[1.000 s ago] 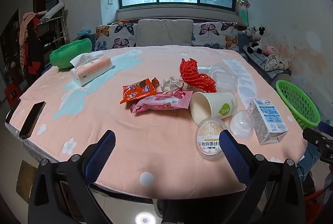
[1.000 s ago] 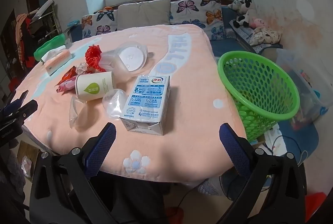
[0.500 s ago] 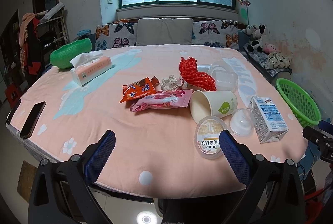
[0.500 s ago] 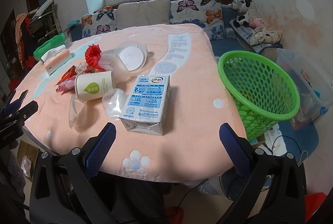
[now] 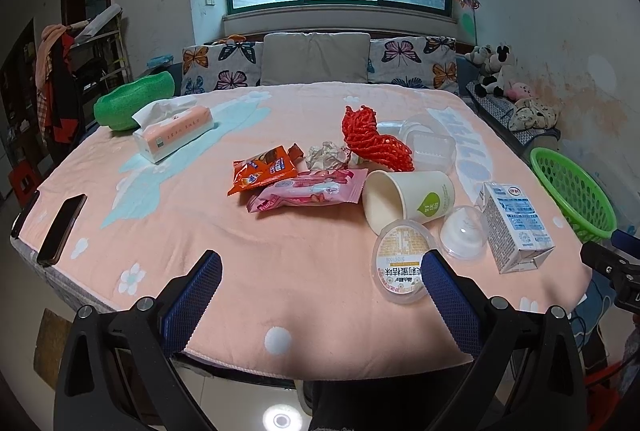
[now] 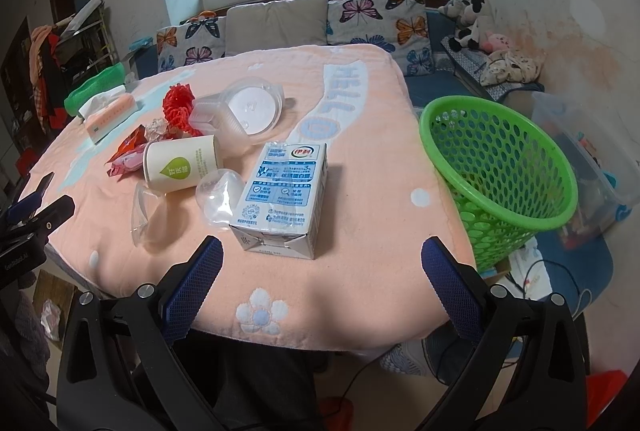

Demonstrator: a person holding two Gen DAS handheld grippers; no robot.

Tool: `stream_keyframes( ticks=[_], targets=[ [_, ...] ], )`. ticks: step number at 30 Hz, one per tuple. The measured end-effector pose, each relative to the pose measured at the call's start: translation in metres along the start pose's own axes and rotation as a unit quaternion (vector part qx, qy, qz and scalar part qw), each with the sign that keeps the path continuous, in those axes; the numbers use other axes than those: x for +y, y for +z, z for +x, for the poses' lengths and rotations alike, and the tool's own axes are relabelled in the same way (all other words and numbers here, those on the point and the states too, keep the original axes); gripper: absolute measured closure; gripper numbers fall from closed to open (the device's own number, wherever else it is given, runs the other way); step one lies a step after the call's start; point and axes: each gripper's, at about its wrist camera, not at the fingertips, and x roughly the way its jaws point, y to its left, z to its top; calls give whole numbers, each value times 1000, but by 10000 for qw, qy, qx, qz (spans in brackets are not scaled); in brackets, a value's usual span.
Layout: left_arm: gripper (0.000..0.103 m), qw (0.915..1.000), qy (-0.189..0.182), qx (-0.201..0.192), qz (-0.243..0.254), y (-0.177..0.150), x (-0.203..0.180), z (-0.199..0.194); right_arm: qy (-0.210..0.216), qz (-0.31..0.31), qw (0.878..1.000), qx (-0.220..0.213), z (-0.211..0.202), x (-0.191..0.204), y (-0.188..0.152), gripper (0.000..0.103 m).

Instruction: Collect trash

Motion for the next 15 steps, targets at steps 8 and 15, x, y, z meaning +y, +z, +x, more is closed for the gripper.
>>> stream_keyframes(
  ticks=[8, 15],
  targets=[
    [6, 10000, 0, 11, -2, -1, 0, 1, 9, 1, 10000, 25, 4, 0, -1, 4],
    [6, 10000, 0, 10, 3, -1, 0, 1, 3, -21, 10000, 26, 4, 1, -1, 4]
  ],
)
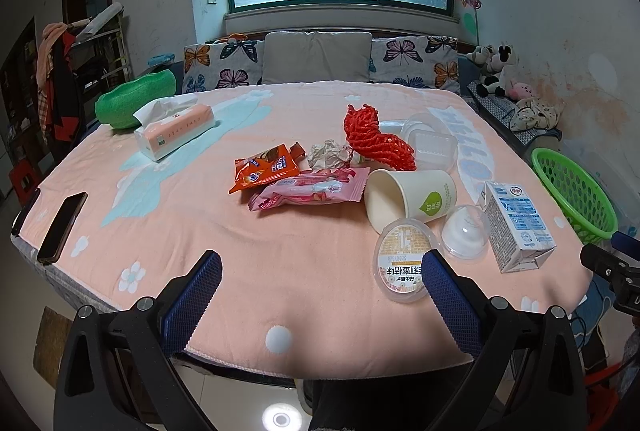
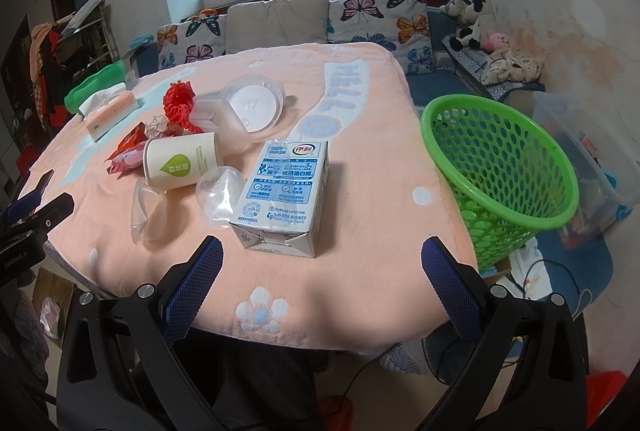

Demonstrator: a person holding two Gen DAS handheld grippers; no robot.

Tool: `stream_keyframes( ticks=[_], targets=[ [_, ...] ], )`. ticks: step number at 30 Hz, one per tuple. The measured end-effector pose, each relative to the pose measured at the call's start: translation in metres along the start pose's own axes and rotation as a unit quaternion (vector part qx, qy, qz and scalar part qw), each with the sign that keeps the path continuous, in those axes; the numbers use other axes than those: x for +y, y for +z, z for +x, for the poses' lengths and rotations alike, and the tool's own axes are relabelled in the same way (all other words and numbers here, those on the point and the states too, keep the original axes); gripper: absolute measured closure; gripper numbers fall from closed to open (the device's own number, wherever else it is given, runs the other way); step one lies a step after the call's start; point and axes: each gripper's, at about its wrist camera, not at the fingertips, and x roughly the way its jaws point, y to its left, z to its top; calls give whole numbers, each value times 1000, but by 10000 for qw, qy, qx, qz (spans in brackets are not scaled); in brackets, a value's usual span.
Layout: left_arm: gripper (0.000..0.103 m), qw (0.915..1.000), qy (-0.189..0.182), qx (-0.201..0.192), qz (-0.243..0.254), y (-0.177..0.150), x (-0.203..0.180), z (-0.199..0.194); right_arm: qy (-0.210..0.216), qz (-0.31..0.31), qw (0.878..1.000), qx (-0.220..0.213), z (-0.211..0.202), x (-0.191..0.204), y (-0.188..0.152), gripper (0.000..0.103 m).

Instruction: Collect trash

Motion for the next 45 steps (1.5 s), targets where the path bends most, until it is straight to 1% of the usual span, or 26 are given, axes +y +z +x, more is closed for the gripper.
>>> stream_keyframes(
  ticks=[15, 23, 32, 41, 43, 45],
  targets=[
    [6, 10000, -11, 30, -5, -3, -1, 2, 11, -3, 10000, 49, 4, -1, -1, 4],
    [6, 10000, -17, 85, 6, -4, -2, 7, 9, -6, 9999, 115, 10, -4, 4, 4],
    [6, 9998, -28, 183, 18, 4, -5, 16, 14, -38, 9998, 191, 19, -4, 10, 4],
    [6, 9994, -107, 329, 14, 9, -5, 28, 198, -75, 9992, 336, 35, -2, 25, 5],
    [6, 9992, -133, 365, 11, 9, -5, 30, 309, -86, 9986, 423, 41, -1, 31, 5],
    [6, 9991, -153, 391, 18, 9, -5, 33, 319, -99, 9980, 532, 48, 0, 37, 5]
  ],
)
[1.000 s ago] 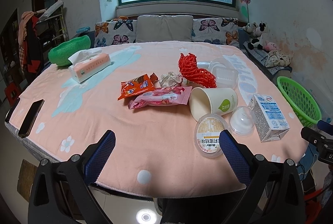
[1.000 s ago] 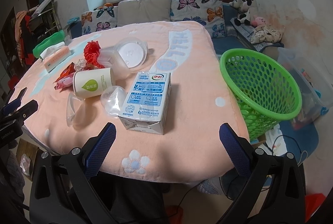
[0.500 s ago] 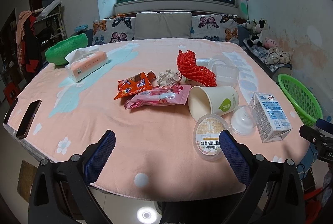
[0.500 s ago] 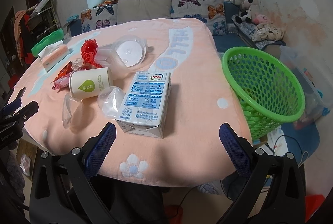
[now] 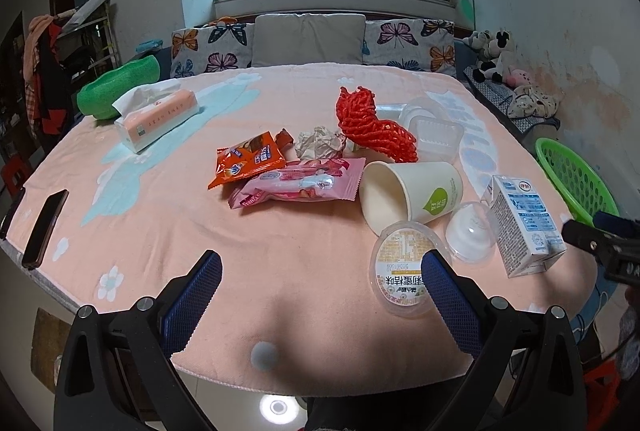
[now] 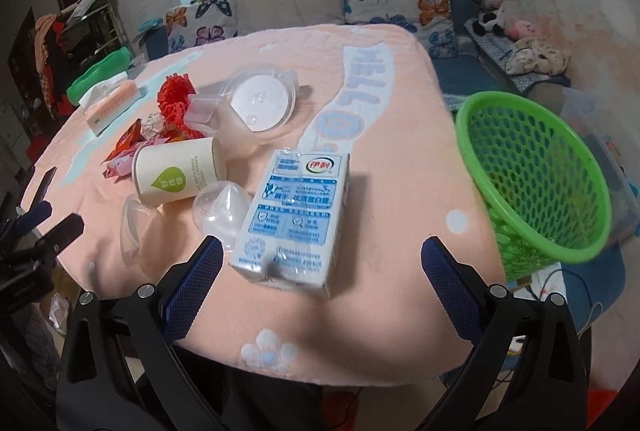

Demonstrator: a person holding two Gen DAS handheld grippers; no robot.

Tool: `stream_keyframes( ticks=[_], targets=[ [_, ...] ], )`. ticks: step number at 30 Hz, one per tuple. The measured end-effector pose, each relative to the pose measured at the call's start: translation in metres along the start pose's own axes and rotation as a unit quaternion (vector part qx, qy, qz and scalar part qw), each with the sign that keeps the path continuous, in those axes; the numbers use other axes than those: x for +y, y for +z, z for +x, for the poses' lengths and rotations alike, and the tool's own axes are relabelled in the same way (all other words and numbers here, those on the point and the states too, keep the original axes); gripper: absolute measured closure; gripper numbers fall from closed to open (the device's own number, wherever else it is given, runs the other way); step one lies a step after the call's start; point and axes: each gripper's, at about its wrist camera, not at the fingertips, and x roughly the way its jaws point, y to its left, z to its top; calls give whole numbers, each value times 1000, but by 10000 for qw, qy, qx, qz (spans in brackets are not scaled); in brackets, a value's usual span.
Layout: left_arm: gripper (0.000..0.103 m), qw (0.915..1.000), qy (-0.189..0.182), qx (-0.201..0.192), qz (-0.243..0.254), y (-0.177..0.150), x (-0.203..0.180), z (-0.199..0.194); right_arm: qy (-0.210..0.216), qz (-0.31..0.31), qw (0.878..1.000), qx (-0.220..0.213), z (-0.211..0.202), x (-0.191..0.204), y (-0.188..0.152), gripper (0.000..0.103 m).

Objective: Collect trash
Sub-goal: 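Grasp the white-and-blue milk carton with the right tool while the left tool grasps the clear pudding cup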

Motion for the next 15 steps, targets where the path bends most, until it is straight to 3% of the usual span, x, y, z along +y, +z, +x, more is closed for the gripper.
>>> stream_keyframes(
  ticks=[6, 15],
  targets=[
    [6, 9999, -143, 91, 29, -1, 0, 8, 139, -7, 9996, 249, 17, 4, 19, 6],
    [6, 9992, -367, 142, 73, -3, 1, 16, 249, 255, 9953, 905, 60, -4, 49, 17]
  ],
)
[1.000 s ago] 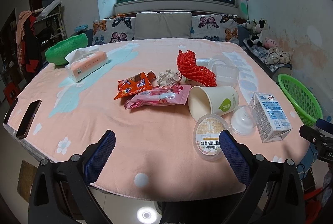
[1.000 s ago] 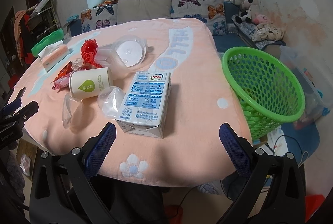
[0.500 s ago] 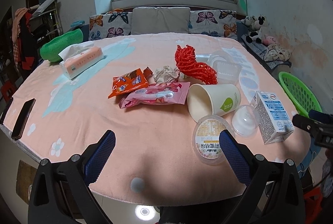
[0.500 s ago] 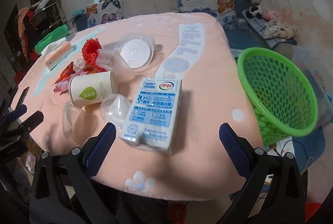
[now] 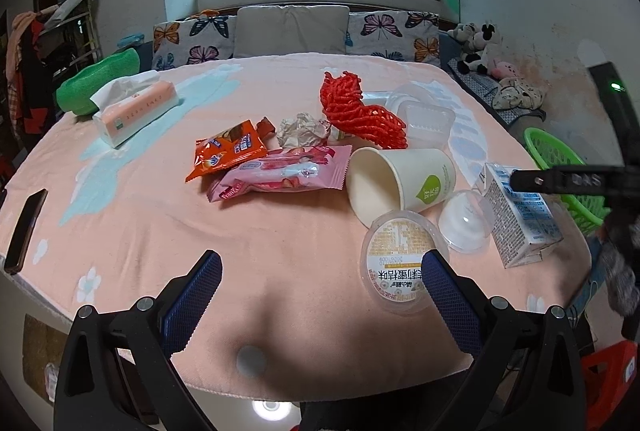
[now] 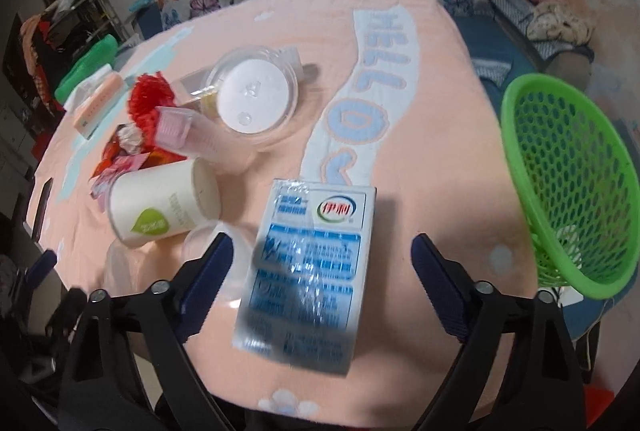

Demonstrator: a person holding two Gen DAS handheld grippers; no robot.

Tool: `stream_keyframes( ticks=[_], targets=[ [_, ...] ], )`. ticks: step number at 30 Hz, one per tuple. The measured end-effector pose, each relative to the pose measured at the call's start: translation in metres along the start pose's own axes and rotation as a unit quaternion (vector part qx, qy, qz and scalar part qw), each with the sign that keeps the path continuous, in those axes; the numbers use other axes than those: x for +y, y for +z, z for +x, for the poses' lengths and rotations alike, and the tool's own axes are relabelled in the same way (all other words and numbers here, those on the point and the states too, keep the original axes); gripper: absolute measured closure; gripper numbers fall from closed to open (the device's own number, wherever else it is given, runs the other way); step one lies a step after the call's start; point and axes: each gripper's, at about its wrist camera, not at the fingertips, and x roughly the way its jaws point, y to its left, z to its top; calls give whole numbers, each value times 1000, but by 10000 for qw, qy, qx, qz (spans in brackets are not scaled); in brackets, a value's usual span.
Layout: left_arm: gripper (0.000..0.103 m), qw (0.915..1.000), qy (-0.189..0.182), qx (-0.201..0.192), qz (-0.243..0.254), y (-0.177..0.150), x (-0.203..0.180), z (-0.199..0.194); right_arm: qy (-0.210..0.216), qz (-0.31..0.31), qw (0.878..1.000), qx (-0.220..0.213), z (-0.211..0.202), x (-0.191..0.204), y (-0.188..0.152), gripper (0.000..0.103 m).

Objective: Collect trash
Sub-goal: 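Grasp the white-and-blue milk carton with the right tool while the left tool grasps the clear pudding cup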

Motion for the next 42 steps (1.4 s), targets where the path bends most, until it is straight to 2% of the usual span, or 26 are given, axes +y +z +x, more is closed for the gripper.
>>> stream_keyframes(
  ticks=[6, 10, 15, 22, 30, 37, 38, 39, 42],
  targets=[
    [6, 9998, -213, 34, 56, -2, 0, 5, -59, 62, 9993, 377, 23, 1, 15, 22],
    [6, 9990, -421, 52, 119, -5, -5, 7, -69, 41, 9982, 597, 37, 4, 20, 30],
    [6, 9970, -673, 21, 372, -5, -19, 7, -27, 38, 9979, 645, 38, 0, 22, 31],
    [6, 9909, -1255, 259, 408, 1, -25, 28, 17, -89, 9997, 209, 5, -11, 13, 31],
    [6, 9772, -1966, 544, 592, 8, -22, 57, -45, -197, 9991, -367, -37, -25, -5, 32],
    [8, 9667, -2396, 636, 630, 10, -19, 69, -167, -131, 9974, -693, -62, -35, -17, 32],
    [12, 9661, -2416, 637, 643, 10, -20, 70, -191, -106, 9971, -734, -66, -37, -18, 32],
    [22, 9655, -2432, 649, 663, 10, -20, 72, -214, -92, 9968, -769, -69, -39, -18, 32],
    [29, 9637, -2492, 728, 629, 10, -20, 77, -331, -43, 9954, -899, -78, -47, -18, 32]
  ],
)
